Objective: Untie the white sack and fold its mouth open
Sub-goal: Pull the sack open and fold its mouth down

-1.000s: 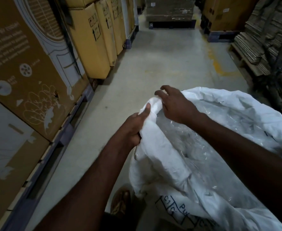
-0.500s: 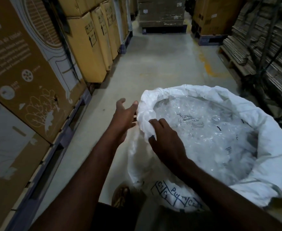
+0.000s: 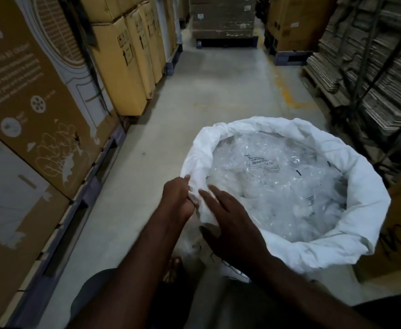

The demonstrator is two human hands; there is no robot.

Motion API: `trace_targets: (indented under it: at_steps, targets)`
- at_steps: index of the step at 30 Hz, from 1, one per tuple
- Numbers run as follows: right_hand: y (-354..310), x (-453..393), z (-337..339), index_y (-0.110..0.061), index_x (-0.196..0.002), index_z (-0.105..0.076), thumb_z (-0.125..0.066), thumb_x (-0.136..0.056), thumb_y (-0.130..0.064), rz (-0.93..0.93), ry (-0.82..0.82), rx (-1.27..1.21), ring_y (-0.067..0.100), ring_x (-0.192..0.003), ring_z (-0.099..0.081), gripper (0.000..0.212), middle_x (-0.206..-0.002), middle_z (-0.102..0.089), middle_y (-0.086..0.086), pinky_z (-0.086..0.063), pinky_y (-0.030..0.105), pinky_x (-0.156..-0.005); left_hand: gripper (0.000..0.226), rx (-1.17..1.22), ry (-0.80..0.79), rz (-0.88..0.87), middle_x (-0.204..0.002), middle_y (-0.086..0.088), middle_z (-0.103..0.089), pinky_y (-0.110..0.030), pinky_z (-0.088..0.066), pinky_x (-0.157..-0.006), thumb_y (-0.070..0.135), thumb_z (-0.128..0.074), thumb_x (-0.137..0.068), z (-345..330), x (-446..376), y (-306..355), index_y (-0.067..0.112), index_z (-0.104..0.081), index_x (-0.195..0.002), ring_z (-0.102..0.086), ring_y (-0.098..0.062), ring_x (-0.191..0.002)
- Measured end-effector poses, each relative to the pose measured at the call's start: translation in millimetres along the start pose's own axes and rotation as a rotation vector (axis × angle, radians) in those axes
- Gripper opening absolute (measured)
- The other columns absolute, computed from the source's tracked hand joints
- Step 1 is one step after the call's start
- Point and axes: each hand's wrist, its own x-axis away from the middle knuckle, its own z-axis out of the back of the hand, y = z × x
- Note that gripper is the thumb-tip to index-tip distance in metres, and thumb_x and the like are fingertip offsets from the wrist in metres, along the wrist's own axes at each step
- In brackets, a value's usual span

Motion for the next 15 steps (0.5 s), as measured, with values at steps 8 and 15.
trace_targets:
  at_steps: [8, 15]
  targets:
    - [27, -2, -11, -0.027, -0.15, -0.041, -0.075, -0.077, -0.012, -0.205, -0.097, 0.196, 0.027, -0.095, -0.058, 0.082, -0.115, -0.052, 0.001, -0.056, 0.041, -0.064, 0.051, -0.341, 0.031, -0.217, -0.147, -0.023, -0.056, -0.042, -0.058, -0.091, 0.029, -0.054, -0.109, -20, 32, 0, 0.009, -0.04, -0.154, -0.067, -0.033, -0.115]
    - [33, -2, -28, -0.008, -0.135, -0.057, -0.051, -0.079, 0.005, -0.018, 0.029, 0.399, 0.028, -0.081, -0.053, 0.058, -0.101, -0.056, 0.011, -0.048, 0.041, -0.059, 0.081, -1.866, -0.204, -0.962, -0.177, 0.015, -0.008, -0.062, -0.008, -0.131, 0.003, -0.06, -0.093, 8, 52, -14, 0.045, -0.035, -0.158, 0.003, -0.027, -0.165]
